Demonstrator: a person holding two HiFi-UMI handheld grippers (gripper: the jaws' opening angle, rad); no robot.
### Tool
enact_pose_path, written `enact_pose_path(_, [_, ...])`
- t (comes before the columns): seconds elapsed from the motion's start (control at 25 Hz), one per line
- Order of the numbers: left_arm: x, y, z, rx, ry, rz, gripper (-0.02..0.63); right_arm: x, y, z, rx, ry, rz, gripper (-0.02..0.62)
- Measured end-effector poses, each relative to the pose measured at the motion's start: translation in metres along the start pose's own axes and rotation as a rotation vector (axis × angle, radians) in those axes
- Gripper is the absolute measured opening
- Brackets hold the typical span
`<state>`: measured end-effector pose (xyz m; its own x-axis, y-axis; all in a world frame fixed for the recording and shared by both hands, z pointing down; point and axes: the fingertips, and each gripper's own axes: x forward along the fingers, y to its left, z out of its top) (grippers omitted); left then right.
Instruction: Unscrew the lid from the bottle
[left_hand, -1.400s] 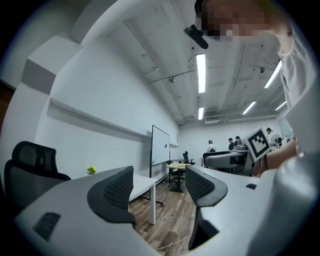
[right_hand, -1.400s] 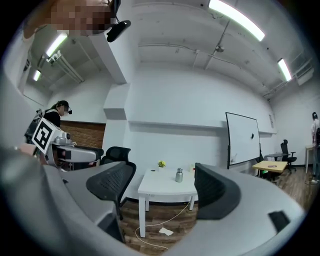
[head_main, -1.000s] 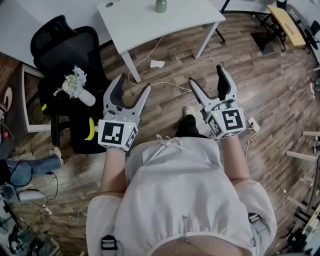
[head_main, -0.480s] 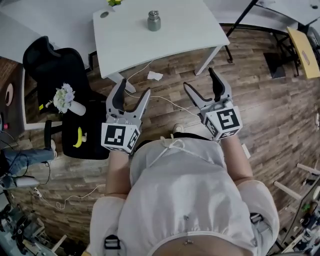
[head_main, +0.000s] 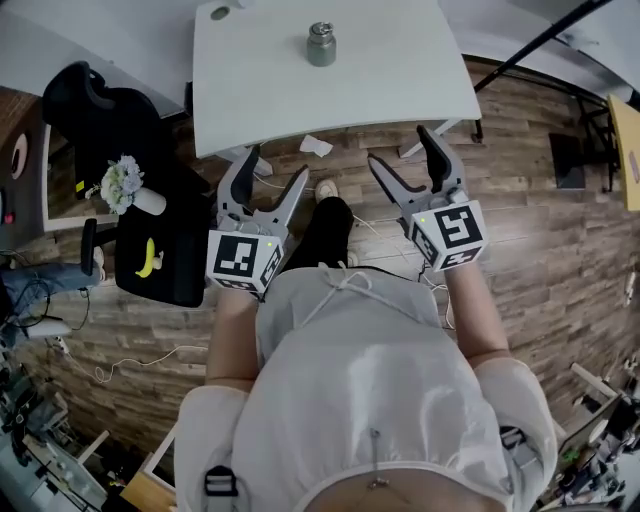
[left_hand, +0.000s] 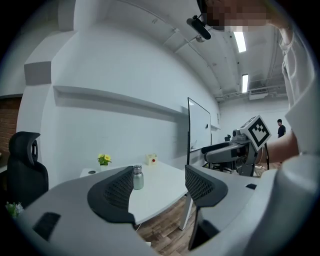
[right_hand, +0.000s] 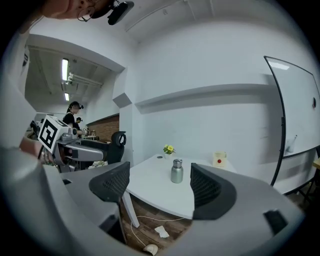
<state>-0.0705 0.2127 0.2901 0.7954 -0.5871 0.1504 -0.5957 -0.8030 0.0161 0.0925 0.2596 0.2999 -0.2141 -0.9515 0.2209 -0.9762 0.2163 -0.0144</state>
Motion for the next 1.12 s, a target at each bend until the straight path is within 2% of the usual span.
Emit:
enact_pose_path(0.2, [0.063,0.033,-0.009,-0.015,0.026,-0.008,0.322,0.059,-0.035,0.004,-0.015,0.046,0.027,0.374])
enact_pose_path(0.52, [0.172,0.108,-0.032,-0.044,0.114,-0.053,0.324,0.191,-0.082,0.007,-0.024,0.196,0.109,0.374])
enact_pose_path(0.76, [0.237,0.145,-0.078,-0.041,0.211,-0.166,0.333,0.281,-0.095,-0.013,-0.073,0.350,0.200,0.376])
enact_pose_path(0.96, [0.280,0.149,-0.118,0.008,0.314,-0.267,0.347,0.325,-0.093,-0.028,-0.138,0.491,0.319,0.376])
enact_pose_path(1.12, [0.306,0.145,-0.143,-0.007,0.362,-0.317,0.359,0.346,-0.090,-0.044,-0.230,0.632,0.420,0.379])
